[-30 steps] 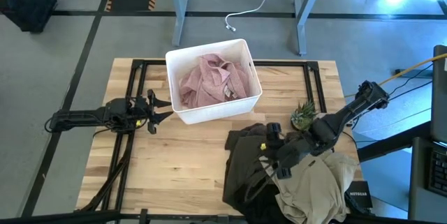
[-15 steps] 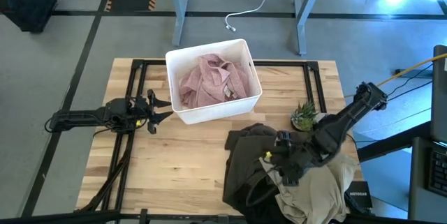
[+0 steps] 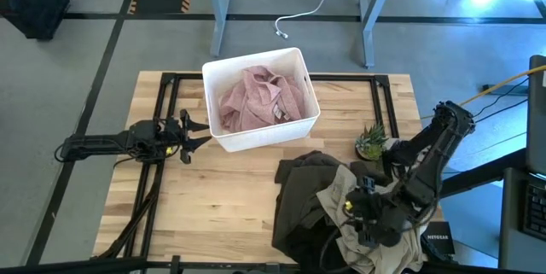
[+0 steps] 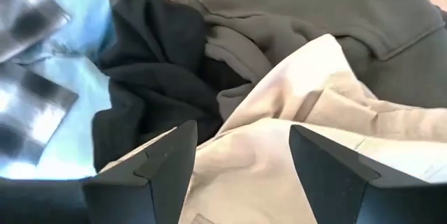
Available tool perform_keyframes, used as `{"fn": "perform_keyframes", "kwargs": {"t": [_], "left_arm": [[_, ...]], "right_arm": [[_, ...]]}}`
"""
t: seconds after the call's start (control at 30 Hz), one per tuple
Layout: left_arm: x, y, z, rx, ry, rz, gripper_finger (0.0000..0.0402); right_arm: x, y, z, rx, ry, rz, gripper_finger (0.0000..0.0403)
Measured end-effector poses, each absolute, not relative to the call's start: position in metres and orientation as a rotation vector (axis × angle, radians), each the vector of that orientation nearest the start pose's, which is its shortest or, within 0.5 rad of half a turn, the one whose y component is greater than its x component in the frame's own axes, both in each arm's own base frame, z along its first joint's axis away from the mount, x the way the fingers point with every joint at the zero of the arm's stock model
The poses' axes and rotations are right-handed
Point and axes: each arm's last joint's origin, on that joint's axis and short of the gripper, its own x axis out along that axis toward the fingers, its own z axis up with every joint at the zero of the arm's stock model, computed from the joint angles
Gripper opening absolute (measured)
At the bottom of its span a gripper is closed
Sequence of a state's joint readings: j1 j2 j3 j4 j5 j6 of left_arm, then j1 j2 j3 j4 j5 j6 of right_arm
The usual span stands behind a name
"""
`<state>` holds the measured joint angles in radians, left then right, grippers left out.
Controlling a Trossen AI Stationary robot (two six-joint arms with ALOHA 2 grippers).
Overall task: Sort clothes
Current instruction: Put the gray shorts into the white laundry bin
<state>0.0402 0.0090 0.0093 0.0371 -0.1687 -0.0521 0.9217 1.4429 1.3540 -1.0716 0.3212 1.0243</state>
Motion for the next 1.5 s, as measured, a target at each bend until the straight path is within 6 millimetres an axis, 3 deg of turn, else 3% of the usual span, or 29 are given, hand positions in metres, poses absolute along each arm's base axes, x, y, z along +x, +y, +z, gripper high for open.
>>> {"fn": "perform_keyframes", "kwargs": {"t": [0.2,0.37,0.63,0.93,1.03,1.1,1.3,1.37,1.5], "left_arm": [[0.097,0.009,0.17,-0.054,-0.043,0.208,0.0184],[0.097,0.009,0.17,-0.054,-0.042,0.208,0.0184],[0.097,0.009,0.17,-0.054,-0.043,0.208,0.0184],[0.097,0.009,0.17,-0.054,-0.043,0.208,0.0184],[0.097,0.009,0.17,-0.054,-0.043,0.208,0.0184],[0.097,0.009,0.17,-0.054,-0.042,0.208,0.0184],[0.097,0.009,0.17,-0.054,-0.043,0.207,0.0184],[0.097,0.009,0.17,-0.054,-0.042,0.208,0.0184],[0.097,0.009,0.17,-0.054,-0.042,0.207,0.0184]], "right_arm": [[0.167,0.225,0.313,0.273,1.013,-0.04,0.0246],[0.175,0.232,0.293,0.187,1.09,-0.086,0.0259],[0.192,0.224,0.268,0.086,1.258,-0.177,0.0311],[0.214,0.219,0.24,-0.049,1.363,-0.231,0.031],[0.218,0.22,0.231,-0.123,1.388,-0.212,0.0278],[0.219,0.22,0.228,-0.152,1.398,-0.2,0.0236],[0.22,0.216,0.233,-0.228,1.404,-0.159,0.0038],[0.22,0.215,0.24,-0.265,1.39,-0.165,0.002],[0.223,0.214,0.27,-0.3,1.308,-0.196,0.0033]]}}
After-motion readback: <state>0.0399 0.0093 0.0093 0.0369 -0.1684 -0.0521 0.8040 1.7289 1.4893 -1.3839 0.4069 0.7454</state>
